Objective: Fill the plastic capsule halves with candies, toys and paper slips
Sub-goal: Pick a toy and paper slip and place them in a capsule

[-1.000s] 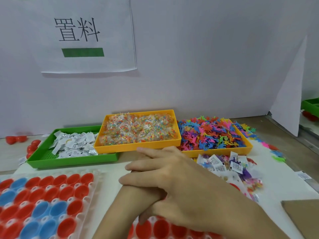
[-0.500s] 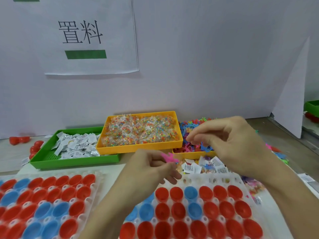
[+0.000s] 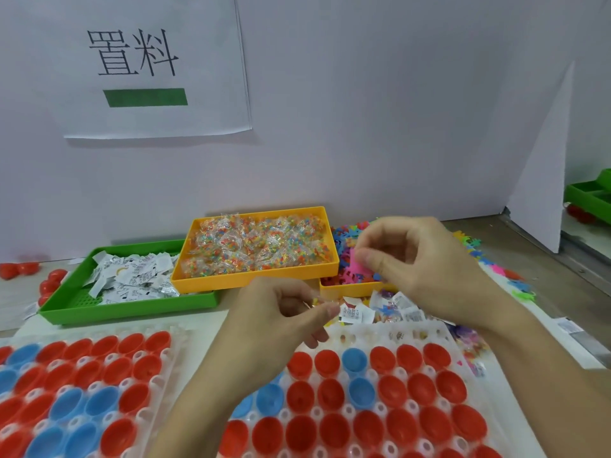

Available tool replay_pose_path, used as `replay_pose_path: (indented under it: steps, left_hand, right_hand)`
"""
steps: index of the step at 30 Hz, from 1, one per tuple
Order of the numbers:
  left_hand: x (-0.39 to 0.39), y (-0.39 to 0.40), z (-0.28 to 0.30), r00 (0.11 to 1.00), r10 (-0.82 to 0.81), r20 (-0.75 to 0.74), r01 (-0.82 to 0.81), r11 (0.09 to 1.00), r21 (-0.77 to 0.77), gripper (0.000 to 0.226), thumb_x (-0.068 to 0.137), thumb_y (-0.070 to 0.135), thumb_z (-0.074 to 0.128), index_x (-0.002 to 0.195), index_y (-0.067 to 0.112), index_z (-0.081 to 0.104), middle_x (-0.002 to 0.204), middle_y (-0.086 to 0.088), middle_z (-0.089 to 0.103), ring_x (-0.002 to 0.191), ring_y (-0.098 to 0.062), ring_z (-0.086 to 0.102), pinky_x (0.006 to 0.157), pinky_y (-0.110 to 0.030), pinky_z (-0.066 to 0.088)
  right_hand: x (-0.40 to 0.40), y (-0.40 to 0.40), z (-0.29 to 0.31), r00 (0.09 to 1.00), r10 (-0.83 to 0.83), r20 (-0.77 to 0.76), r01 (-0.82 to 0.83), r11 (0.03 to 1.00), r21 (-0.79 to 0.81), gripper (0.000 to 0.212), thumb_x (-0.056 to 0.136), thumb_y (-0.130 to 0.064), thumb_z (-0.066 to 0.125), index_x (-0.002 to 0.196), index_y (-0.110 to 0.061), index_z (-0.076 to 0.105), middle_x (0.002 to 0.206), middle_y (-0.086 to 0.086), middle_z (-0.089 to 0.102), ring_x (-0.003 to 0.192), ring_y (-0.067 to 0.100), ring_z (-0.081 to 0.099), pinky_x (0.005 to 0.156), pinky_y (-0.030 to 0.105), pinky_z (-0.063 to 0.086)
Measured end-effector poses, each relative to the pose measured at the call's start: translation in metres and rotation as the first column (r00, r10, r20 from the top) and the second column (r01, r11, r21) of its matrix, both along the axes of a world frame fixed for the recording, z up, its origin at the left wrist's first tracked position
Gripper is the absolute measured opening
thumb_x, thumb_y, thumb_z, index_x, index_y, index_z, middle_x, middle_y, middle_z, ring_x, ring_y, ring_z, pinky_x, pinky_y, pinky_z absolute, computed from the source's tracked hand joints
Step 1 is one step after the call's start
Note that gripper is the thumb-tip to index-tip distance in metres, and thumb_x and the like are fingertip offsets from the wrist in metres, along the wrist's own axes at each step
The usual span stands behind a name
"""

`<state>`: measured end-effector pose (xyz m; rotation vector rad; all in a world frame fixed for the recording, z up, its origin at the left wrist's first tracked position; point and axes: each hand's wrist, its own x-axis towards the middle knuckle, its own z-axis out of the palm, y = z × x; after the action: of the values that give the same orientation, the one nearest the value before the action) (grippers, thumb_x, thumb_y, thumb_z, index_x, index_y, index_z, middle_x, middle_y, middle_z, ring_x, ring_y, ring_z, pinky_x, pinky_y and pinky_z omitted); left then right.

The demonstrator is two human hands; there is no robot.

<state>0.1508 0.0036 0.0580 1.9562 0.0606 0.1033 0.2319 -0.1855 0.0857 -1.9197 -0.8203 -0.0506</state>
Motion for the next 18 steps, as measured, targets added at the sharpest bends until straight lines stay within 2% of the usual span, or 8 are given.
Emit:
replay_pose_path:
  steps: [2, 4, 6, 10, 14, 18]
  left_hand:
    - [0.001, 0.002, -0.001, 1.000, -0.010, -0.001, 0.010, 0.999, 0.041, 0.017, 0.084, 0.028, 0.074, 0.082, 0.011, 0.074, 0.062, -0.002, 0.072, 0.052, -0.008, 0.063, 0.054, -0.017, 0.047]
    - [0.001, 0.003, -0.002, 1.000, -0.025, -0.013, 0.026, 0.998, 0.051, 0.014, 0.085, 0.025, 0.074, 0.080, 0.011, 0.072, 0.061, -0.002, 0.072, 0.052, -0.008, 0.063, 0.055, -0.018, 0.047]
    - [0.002, 0.002, -0.002, 0.999, -0.041, -0.020, 0.042, 0.997, 0.064, 0.014, 0.085, 0.024, 0.073, 0.078, 0.012, 0.070, 0.062, -0.002, 0.072, 0.053, -0.008, 0.064, 0.056, -0.018, 0.048]
    - [0.000, -0.004, -0.001, 0.997, -0.074, -0.026, 0.076, 0.993, 0.090, 0.016, 0.085, 0.030, 0.073, 0.076, 0.017, 0.070, 0.064, 0.000, 0.073, 0.057, -0.009, 0.067, 0.058, -0.022, 0.050]
    - [-0.002, -0.008, -0.001, 0.994, -0.105, -0.042, 0.109, 0.987, 0.119, 0.017, 0.084, 0.033, 0.073, 0.076, 0.019, 0.069, 0.066, 0.000, 0.074, 0.061, -0.012, 0.070, 0.069, -0.035, 0.054]
    - [-0.002, -0.012, -0.002, 0.992, -0.116, -0.056, 0.123, 0.981, 0.153, 0.016, 0.085, 0.033, 0.072, 0.077, 0.020, 0.069, 0.066, 0.001, 0.074, 0.062, -0.014, 0.069, 0.067, -0.030, 0.053]
  right_hand:
    - [0.008, -0.013, 0.002, 0.995, -0.063, -0.073, 0.066, 0.997, 0.044, 0.013, 0.092, -0.012, 0.068, 0.088, -0.022, 0.073, 0.079, 0.002, 0.075, 0.072, 0.021, 0.070, 0.068, 0.027, 0.058]
    - [0.013, -0.027, -0.001, 0.987, -0.113, -0.114, 0.116, 0.993, 0.022, 0.017, 0.093, -0.009, 0.068, 0.095, -0.024, 0.075, 0.081, 0.004, 0.075, 0.070, 0.018, 0.070, 0.065, 0.022, 0.057]
    - [0.012, -0.038, -0.010, 0.980, -0.152, -0.132, 0.145, 0.988, -0.062, 0.016, 0.092, -0.008, 0.068, 0.091, -0.022, 0.077, 0.077, -0.002, 0.075, 0.066, 0.007, 0.068, 0.066, 0.020, 0.055]
    - [-0.002, -0.062, -0.041, 0.953, -0.240, -0.184, 0.213, 0.965, -0.155, 0.019, 0.090, -0.005, 0.071, 0.079, -0.021, 0.075, 0.076, -0.003, 0.075, 0.070, 0.010, 0.071, 0.071, 0.025, 0.056]
    - [-0.018, -0.079, -0.068, 0.932, -0.325, -0.163, 0.305, 0.943, -0.135, 0.020, 0.086, -0.009, 0.075, 0.077, -0.027, 0.078, 0.080, -0.009, 0.075, 0.077, 0.008, 0.070, 0.073, 0.024, 0.056]
    - [-0.018, -0.088, -0.077, 0.919, -0.355, -0.172, 0.344, 0.935, -0.088, 0.017, 0.084, -0.008, 0.078, 0.080, -0.025, 0.078, 0.080, -0.005, 0.075, 0.077, 0.014, 0.071, 0.075, 0.031, 0.059]
